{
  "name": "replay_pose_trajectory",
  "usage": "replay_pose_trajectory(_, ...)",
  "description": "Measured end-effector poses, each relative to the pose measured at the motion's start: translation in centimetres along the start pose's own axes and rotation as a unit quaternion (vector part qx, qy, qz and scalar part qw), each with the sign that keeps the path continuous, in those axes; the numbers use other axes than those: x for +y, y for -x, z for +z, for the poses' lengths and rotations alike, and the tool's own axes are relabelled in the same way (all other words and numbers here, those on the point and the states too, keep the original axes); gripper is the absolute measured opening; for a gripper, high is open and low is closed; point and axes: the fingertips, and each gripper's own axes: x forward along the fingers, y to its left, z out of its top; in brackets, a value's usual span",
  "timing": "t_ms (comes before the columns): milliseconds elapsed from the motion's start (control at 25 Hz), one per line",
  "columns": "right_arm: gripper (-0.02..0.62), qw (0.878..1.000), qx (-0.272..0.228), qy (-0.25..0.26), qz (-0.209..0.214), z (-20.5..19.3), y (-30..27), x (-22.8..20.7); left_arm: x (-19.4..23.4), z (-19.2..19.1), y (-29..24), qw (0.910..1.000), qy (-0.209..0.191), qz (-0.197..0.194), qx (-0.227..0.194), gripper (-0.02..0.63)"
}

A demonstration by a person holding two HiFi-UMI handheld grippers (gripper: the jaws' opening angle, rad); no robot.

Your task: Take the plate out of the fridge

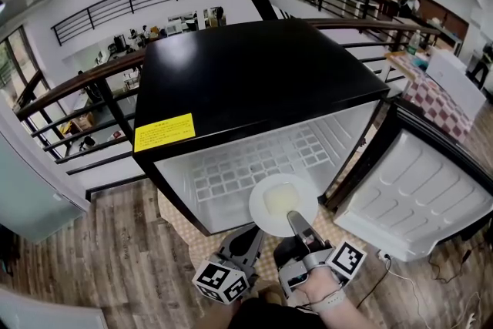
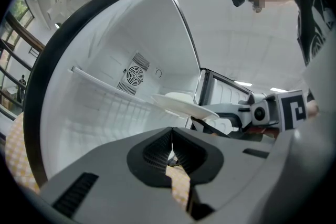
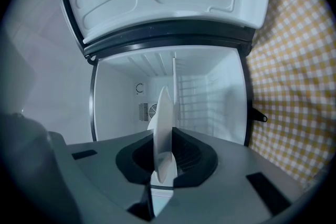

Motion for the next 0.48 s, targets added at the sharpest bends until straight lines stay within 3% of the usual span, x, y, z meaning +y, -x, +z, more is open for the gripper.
replay_pose_trajectory(480, 0.052, 1.000, 0.004, 0.002, -0.009, -0.29, 1.03, -0.54, 0.11, -0.29, -0.23, 1.0000, -0.005, 0.006, 0.004, 0.009)
